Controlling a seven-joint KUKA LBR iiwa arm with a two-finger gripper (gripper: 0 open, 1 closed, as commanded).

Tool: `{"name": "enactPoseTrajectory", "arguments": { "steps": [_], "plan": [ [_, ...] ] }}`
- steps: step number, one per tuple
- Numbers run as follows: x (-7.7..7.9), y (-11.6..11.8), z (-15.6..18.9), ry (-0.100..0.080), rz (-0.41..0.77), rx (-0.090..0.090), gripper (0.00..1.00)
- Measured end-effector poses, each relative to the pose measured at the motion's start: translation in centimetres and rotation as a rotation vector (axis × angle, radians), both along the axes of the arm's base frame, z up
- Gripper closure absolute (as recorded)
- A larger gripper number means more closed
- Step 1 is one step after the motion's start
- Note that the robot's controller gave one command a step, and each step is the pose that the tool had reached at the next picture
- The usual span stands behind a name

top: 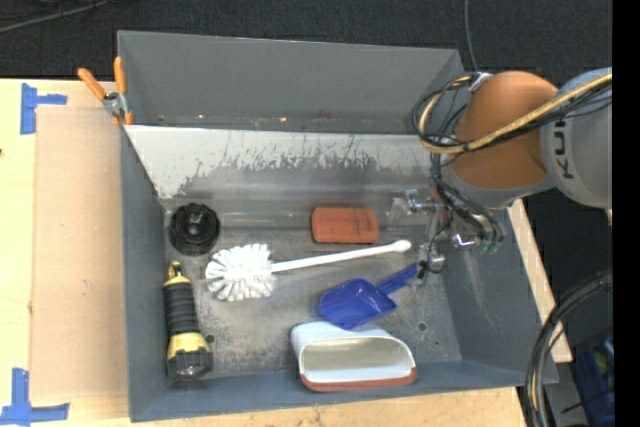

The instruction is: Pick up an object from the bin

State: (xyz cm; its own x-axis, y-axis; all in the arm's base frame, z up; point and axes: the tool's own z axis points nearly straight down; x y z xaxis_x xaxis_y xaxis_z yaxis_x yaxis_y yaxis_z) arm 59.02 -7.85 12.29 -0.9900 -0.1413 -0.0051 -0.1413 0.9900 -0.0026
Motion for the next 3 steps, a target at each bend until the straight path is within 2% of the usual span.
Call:
{"name": "enactPoseTrajectory", "arguments": {
  "steps": [1,2,3],
  "plan": [
    [-4.0,1.3,-0.9,0.012,0.156,0.005,0.00],
    [-4.3,4.1,-1.9,0.010,0.262,0.005,0.00],
    [-4.9,2.5,-5.3,0.007,0.349,0.000,0.00]
  ]
}}
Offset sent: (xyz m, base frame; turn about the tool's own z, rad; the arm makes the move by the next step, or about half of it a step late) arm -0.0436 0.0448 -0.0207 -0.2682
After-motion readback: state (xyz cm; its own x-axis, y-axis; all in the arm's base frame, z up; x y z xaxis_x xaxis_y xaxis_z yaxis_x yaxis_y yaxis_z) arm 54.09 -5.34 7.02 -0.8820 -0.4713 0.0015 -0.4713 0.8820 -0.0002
